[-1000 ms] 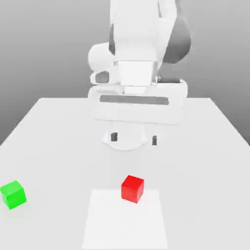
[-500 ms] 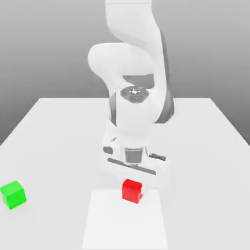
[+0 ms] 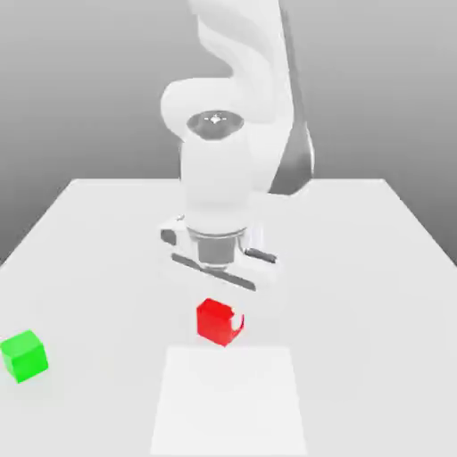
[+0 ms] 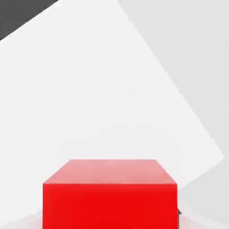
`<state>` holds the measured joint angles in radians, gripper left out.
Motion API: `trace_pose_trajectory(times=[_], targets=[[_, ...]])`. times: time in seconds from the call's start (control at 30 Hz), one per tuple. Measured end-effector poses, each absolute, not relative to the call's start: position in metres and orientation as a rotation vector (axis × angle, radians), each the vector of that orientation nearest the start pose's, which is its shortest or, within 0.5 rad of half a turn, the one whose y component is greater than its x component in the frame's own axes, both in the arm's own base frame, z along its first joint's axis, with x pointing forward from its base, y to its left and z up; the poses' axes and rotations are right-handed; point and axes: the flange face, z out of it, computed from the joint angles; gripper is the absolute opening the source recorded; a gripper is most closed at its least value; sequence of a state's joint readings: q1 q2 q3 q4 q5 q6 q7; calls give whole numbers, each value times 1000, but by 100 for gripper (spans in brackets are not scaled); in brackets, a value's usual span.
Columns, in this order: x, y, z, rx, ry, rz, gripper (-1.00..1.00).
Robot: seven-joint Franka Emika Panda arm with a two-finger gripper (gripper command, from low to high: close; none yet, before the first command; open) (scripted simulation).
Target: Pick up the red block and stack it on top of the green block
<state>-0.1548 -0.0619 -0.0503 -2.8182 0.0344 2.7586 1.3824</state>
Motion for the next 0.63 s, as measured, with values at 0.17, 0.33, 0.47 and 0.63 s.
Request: trace_pose_trajectory(times=[0.17, 0.33, 0.47, 0.63], targets=[[368, -190, 233, -1702, 2621, 11, -100], [335, -308, 245, -1199, 2898, 1, -100], [334, -323, 208, -1133, 2928, -2, -100], [334, -323, 186, -1130, 2930, -2, 100]])
